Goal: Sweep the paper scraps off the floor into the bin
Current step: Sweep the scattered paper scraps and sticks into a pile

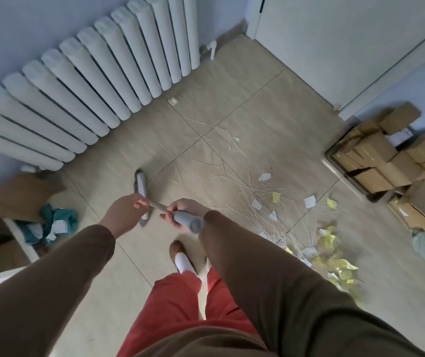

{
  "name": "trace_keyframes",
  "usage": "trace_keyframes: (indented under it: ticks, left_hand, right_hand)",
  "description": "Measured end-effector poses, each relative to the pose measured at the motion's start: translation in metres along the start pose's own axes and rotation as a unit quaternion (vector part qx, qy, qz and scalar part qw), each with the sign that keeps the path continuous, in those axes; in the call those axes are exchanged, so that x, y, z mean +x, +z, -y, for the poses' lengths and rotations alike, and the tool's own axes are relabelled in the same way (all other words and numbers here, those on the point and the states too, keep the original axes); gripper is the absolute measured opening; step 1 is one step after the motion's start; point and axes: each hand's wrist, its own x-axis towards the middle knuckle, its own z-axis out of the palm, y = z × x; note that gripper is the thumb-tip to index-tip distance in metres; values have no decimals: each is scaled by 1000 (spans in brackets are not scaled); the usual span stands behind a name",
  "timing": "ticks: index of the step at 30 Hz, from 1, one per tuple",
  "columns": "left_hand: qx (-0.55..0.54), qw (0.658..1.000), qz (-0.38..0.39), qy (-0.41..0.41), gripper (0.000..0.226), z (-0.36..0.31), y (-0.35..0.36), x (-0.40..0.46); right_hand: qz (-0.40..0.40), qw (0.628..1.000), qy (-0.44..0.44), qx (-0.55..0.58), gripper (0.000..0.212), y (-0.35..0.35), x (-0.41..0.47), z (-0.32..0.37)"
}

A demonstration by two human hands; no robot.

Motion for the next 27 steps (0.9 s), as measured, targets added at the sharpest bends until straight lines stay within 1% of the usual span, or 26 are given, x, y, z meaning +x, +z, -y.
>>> trace_keyframes:
  ticks: [2, 4, 7, 10, 14, 17, 19, 21, 23, 25, 27]
  left_hand:
    - [-14, 1000, 13, -2, 16, 3, 2, 4]
    - [-27, 999, 29, 2, 14, 3, 4, 10]
    - [-31, 998, 53, 19, 17, 0, 7, 18]
    - [-44, 996, 66, 33, 17, -8, 2, 25]
    - [-46, 994, 79, 52, 17, -14, -10, 33]
    - [-35, 994, 81, 69, 18, -15, -20, 37]
    - [-31, 994, 82, 70, 17, -11, -26, 40]
    - [-29, 994, 86, 62, 16, -6, -33, 41]
    - [-29, 994, 88, 54, 16, 2, -39, 42]
    - [-17, 995, 82, 52, 18, 12, -45, 45]
    - [-8, 996, 75, 51, 17, 22, -48, 50]
  right_hand:
    - [-9, 999, -29, 27, 16, -20, -7, 6]
    - [-29, 995, -49, 86, 13, -46, -21, 4]
    - [-78, 982, -75, 157, 10, -76, -53, -10]
    - [-106, 967, -91, 212, 19, -85, -92, -30]
    - [-166, 968, -94, 166, 19, -72, -134, -54]
    - [-177, 965, -109, 162, 9, -59, -150, -69]
    - [-165, 966, -124, 158, 17, -48, -144, -71]
    - [-121, 972, -128, 157, 23, -34, -121, -61]
    - [-45, 979, -128, 151, 14, -17, -88, -40]
    - [3, 982, -133, 137, 6, 0, -46, -10]
    - [31, 980, -123, 153, 13, 19, -1, 26]
